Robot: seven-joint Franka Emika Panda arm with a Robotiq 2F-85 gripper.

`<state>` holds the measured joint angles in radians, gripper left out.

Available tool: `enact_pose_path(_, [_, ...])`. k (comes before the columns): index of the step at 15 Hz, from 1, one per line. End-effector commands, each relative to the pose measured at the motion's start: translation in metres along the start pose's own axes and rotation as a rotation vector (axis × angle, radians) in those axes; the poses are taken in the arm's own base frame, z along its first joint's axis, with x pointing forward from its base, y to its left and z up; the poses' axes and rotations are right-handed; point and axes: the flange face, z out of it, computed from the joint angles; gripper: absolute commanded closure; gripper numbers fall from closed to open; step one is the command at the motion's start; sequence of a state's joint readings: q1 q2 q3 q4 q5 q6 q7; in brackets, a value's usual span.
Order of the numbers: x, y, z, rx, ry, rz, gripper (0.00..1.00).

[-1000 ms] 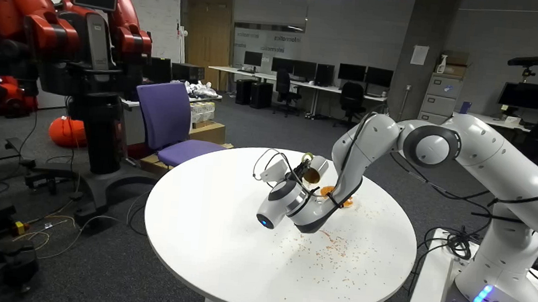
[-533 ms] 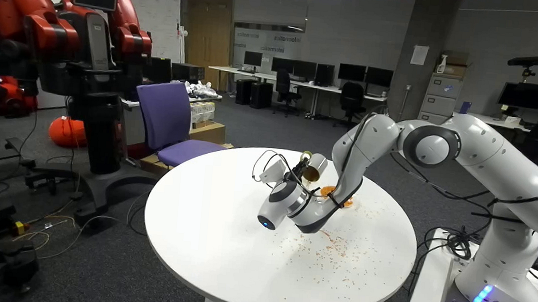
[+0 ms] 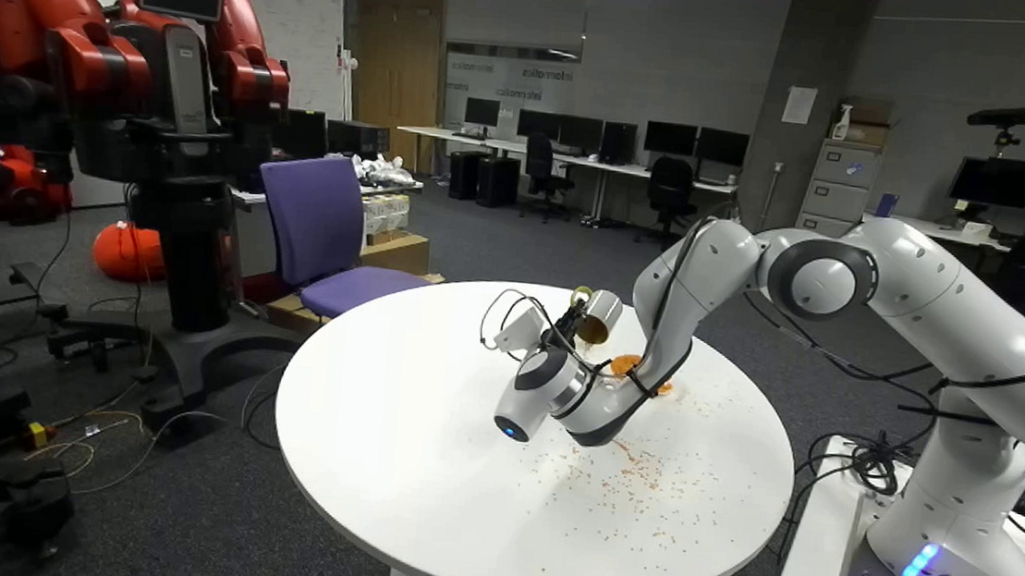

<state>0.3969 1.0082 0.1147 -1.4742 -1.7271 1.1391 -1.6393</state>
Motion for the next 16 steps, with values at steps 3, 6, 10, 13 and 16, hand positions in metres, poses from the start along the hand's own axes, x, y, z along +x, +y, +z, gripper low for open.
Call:
enact_pose_path(3, [-0.0040,-0.0130,0.0036,0.044,-0.066,-0.035,0.95])
enact_pose_path(6, [-0.0025,-0.0138,0.0018,0.046,-0.078,-0.040,0.95])
enact_pose_path(10, [0.0002,-0.0139,0.0007,0.048,-0.090,-0.050,0.95])
enact_pose_path(13, [0.0016,-0.0145,0.0024,0.053,-0.101,-0.056,0.95])
enact_pose_path(16, [0.0034,-0.0142,0.0041,0.059,-0.121,-0.058,0.95])
